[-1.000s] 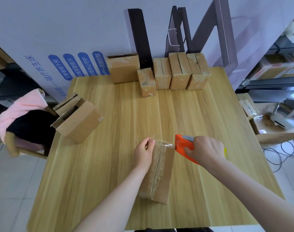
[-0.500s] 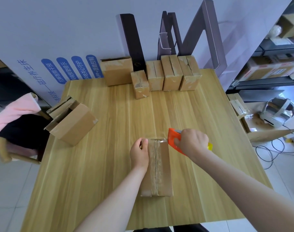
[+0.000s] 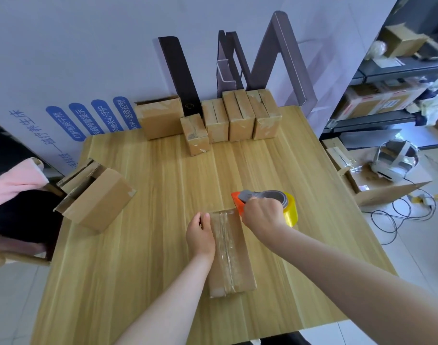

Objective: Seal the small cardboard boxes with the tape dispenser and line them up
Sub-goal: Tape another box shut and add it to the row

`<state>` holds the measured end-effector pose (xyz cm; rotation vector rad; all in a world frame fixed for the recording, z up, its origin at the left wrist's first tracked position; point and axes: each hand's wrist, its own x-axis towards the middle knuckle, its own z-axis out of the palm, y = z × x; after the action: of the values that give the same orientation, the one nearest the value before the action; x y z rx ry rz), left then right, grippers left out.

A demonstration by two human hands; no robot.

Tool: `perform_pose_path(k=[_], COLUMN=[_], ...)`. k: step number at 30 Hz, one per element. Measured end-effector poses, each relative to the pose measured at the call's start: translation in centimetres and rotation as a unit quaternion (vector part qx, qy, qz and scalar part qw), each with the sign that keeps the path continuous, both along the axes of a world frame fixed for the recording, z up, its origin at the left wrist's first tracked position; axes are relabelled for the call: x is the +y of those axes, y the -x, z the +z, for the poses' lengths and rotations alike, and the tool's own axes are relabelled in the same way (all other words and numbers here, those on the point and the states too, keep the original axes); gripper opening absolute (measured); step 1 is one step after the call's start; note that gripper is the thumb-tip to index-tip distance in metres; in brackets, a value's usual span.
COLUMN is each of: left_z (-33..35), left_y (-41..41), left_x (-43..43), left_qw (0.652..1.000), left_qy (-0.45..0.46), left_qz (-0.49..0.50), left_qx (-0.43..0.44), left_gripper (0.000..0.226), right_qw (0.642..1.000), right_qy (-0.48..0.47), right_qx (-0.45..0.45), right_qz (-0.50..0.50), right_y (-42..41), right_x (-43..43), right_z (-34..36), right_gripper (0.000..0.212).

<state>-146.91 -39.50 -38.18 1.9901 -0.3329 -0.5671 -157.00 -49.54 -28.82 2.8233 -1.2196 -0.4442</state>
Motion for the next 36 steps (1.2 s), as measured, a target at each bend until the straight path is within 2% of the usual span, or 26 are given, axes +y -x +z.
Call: perform_pose_path(k=[2, 4, 6, 9, 12, 13, 15, 18, 20, 22, 25, 28, 31, 33, 36], left_z=[0.0, 0.0, 0.0, -0.1, 0.2, 0.4, 0.3, 0.1, 0.2, 0.2, 0.4, 0.3, 0.5, 0.7, 0.4], left_y=[0.0, 0.2, 0.3, 0.4, 0.8, 0.9, 0.9, 1.0, 1.4, 1.6, 1.3, 1.4, 1.6, 1.9, 2.7], left_x=[-0.1, -0.1, -0.3, -0.6, -0.6, -0.6, -0.7, -0.7, -0.7, -0.8, -1.4, -1.4, -1.7, -2.0, -1.8], left_qw=[1.0, 1.0, 1.0, 0.999, 0.998, 0.998, 0.998, 0.997, 0.997, 0.997, 0.996, 0.995, 0.987, 0.977, 0.966], left_qy=[-0.004, -0.005, -0.006, -0.011, 0.005, 0.007, 0.002, -0.004, -0.006, -0.016, -0.022, -0.024, -0.011, 0.004, 0.023], left_qz=[0.005, 0.015, 0.029, 0.051, 0.065, 0.065, 0.064, 0.073, 0.076, 0.079, 0.085, 0.099, 0.153, 0.191, 0.24], left_qx=[-0.002, -0.004, -0.005, -0.001, 0.004, -0.003, -0.023, -0.028, -0.033, -0.023, -0.016, 0.014, 0.056, 0.095, 0.095], left_gripper=[0.041, 0.041, 0.041, 0.041, 0.028, 0.023, 0.028, 0.028, 0.026, 0.026, 0.023, 0.013, 0.012, 0.012, 0.015], right_qw=[0.998, 0.988, 0.985, 0.999, 0.988, 0.984, 0.987, 0.996, 0.993, 0.988, 0.976, 0.967, 0.937, 0.889, 0.76], right_qy=[-0.014, -0.077, -0.09, 0.013, 0.049, 0.057, 0.034, -0.044, -0.063, -0.103, -0.175, -0.165, -0.163, -0.192, -0.273], right_qx=[-0.012, -0.027, -0.022, 0.032, 0.084, 0.098, 0.106, 0.073, 0.099, 0.11, 0.014, -0.053, -0.17, -0.289, -0.489], right_qz=[-0.059, -0.134, -0.145, -0.002, 0.12, 0.14, 0.115, -0.031, -0.019, -0.023, -0.127, -0.185, -0.26, -0.299, -0.331], right_y=[-0.2, -0.2, -0.5, -1.3, -1.4, -1.6, -2.5, -2.7, -1.3, 1.0, 3.1, 3.9, 3.4, 2.8, 2.0], right_x=[-0.7, -1.9, -2.4, -1.8, -2.1, -2.3, -2.3, -3.6, -3.7, -2.8, -3.2, -5.4, -6.6, -6.5, -5.2], right_z=[0.3, 0.7, 0.5, 0.3, -0.4, -0.3, 0.1, 0.1, -1.5, -4.3, -5.6, -4.7, -2.8, -1.0, 1.7], right_gripper=[0.03, 0.03, 0.032, 0.018, 0.039, 0.04, 0.032, 0.017, 0.015, 0.027, 0.026, 0.038, 0.051, 0.049, 0.046])
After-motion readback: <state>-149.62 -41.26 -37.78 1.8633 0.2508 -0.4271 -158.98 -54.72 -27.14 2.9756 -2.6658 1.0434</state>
